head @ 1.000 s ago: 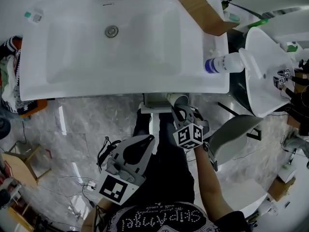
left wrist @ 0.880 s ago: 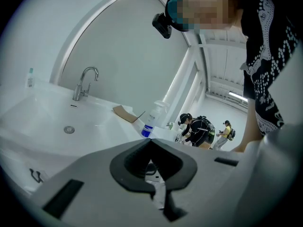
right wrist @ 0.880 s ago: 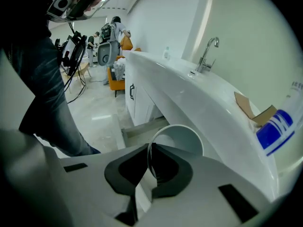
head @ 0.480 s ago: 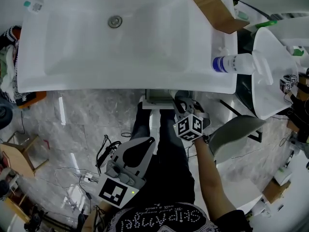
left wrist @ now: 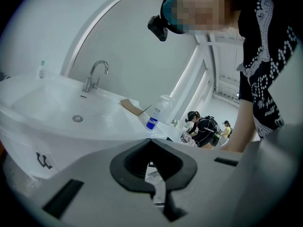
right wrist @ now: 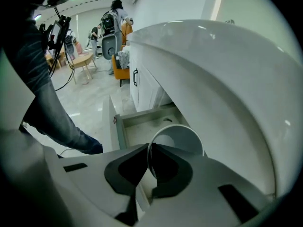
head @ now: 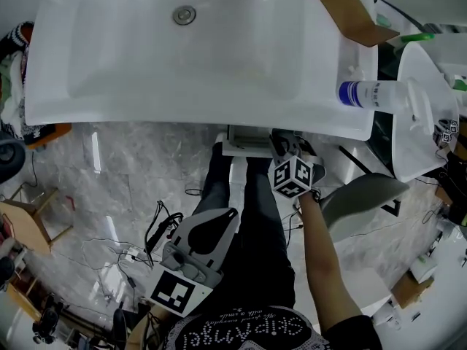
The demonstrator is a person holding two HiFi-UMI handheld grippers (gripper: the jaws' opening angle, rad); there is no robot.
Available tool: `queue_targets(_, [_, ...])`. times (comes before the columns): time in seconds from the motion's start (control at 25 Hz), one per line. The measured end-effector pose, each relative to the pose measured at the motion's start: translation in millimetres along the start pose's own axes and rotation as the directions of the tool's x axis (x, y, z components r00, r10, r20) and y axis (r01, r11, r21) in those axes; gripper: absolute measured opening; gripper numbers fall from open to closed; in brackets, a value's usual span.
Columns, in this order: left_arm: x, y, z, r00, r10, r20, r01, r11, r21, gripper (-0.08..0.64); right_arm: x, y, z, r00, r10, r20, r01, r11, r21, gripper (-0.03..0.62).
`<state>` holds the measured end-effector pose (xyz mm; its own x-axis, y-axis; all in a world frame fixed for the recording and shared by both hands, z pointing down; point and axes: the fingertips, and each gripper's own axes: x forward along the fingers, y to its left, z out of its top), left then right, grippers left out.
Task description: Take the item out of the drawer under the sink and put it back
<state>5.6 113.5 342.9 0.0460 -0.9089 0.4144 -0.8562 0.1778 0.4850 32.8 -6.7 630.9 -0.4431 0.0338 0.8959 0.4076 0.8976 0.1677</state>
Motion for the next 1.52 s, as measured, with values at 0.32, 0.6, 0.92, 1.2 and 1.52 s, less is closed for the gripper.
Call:
queue_targets(0.32, [-9, 9, -9, 1.000, 0.021, -0.014, -0.021, 0.999, -0.030, 0.000, 23, 1, -4, 0.998, 0.033, -0.054, -0.035, 0.998, -0.046, 0.023])
queue_targets(0.6, [-16, 16, -16, 0.999, 0.037, -0.015, -0.038, 0.998, -0.050, 0.000, 39, 2, -7, 0.995, 0.045, -0.087, -0.051, 0.996, -0.072, 0.023])
queue_targets(0.92, [-18, 20, -20, 0.999, 0.045, -0.027, -0.047, 0.997, -0.063, 0.000, 52, -1, -13, 0.991, 0.054, -0.123, -0.063, 0.996, -0.070, 0.023])
queue_targets(1.2, [-18, 21, -20, 0.999, 0.047, -0.028, -0.049, 0.997, -0.064, 0.000, 61, 3, -13, 0.986, 0.082, -0.144, -0.091, 0.994, -0.058, 0.023])
queue_targets(1.52, [-13, 17, -20, 0.999, 0.041, -0.030, -0.043, 0.997, -0.058, 0.000, 67, 7, -17, 0.976, 0.084, -0.200, -0.110, 0.986, -0.122, 0.024])
